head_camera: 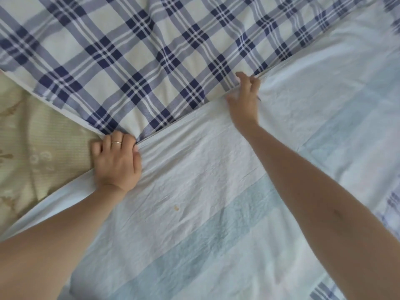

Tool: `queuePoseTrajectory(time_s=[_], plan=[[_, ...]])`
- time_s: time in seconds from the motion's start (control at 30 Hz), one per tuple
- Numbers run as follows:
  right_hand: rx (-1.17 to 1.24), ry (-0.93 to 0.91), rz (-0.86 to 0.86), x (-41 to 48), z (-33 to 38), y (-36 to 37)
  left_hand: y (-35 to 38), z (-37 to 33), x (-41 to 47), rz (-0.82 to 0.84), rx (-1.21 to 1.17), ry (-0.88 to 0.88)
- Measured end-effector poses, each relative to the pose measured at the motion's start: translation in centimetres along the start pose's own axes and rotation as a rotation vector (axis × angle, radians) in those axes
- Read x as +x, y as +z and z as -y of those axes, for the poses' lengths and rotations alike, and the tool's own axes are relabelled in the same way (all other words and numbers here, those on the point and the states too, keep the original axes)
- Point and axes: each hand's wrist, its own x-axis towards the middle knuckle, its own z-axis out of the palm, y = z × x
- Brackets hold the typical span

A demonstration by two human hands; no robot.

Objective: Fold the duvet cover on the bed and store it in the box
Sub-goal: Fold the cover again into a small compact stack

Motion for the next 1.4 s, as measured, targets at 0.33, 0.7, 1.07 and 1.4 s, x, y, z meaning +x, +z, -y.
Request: queuePoseTrajectory(time_s=[0.33, 0.7, 1.07, 1.4], plan=[[-0.120, -0.081, -0.041, -21.9, -0.6, 7.8, -0.1, 0.2, 0.4, 0.014, -0.033, -0.025], [-0.009, 0.927, -0.253, -35.0, -6.8, 4.2, -6.5, -1.2, 0.2, 0.477, -0.011, 0.228], [0.262, 1.549, -0.424, -42.2, -11.0, -0.3, -8.7, -5.0, -2.1, 0.600, -0.427, 0.042], [0.489, 1.337, -0.692, -47.8, -10.3, -2.0, -11.8, -5.9, -3.3, 0.641, -0.729, -0.011]])
